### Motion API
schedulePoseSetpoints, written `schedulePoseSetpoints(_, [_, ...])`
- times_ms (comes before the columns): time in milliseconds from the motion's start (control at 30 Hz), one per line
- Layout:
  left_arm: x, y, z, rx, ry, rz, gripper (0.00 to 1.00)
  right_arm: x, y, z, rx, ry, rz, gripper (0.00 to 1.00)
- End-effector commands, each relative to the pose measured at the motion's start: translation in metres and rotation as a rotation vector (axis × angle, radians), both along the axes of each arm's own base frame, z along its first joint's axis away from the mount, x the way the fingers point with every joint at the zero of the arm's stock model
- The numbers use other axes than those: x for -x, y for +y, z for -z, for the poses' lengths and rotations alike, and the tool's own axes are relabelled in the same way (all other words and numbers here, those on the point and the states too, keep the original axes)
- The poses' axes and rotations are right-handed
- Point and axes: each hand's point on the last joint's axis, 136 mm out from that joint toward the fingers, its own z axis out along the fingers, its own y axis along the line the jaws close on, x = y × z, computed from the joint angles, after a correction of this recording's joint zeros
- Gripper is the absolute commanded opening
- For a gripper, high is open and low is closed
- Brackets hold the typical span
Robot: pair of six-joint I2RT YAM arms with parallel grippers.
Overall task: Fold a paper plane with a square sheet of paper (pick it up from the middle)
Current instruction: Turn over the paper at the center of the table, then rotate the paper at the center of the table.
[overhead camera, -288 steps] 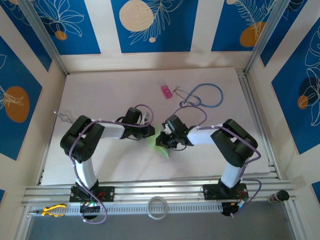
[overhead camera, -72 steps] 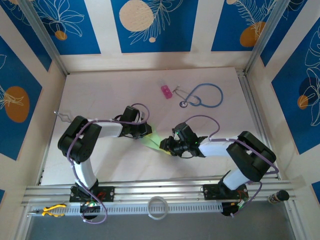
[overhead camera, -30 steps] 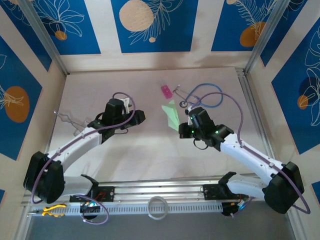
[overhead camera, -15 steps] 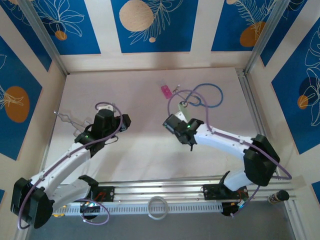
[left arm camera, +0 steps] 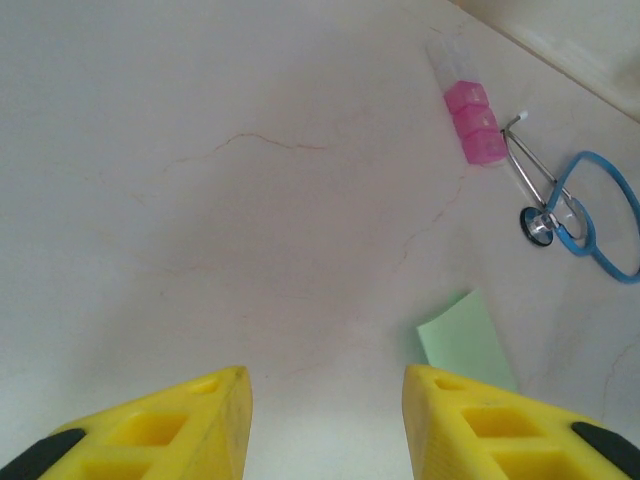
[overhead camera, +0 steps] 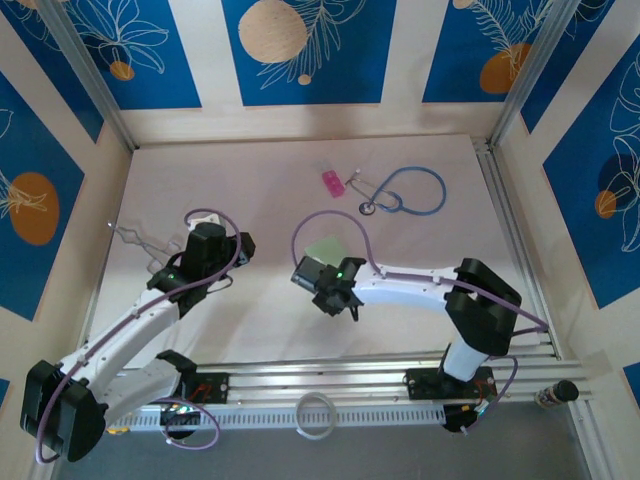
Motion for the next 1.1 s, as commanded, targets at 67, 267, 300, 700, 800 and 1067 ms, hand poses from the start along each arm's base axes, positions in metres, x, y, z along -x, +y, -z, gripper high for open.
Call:
schedulePoseSetpoints(67, [0.000,-0.003,0.012,0.008,0.055,0.020,0.45,-0.010,0.017,-0.040,-0.416,0.146,0.160,0.43])
schedulePoseSetpoints(267, [-0.004,-0.030,0.020,0.064,0.099,0.136,0.43,-0.043,-0.005,-0.048,-0.853,0.380,0.430,0.16])
schedulePoseSetpoints(300, [-0.004,-0.035,0.023,0.077,0.110,0.157,0.42,-0.048,-0.010,-0.044,-0.877,0.407,0.482,0.13])
schedulePoseSetpoints(700, [-0.005,-0.078,0.042,0.214,0.201,0.321,0.31,-0.050,-0.003,0.008,-0.870,0.602,0.626,0.07])
schedulePoseSetpoints(800, [-0.003,-0.089,0.047,0.265,0.226,0.361,0.29,-0.047,0.002,0.024,-0.853,0.624,0.662,0.08])
schedulePoseSetpoints(1067, [-0.003,-0.113,0.058,0.372,0.287,0.428,0.26,-0.027,0.000,0.068,-0.738,0.637,0.854,0.08])
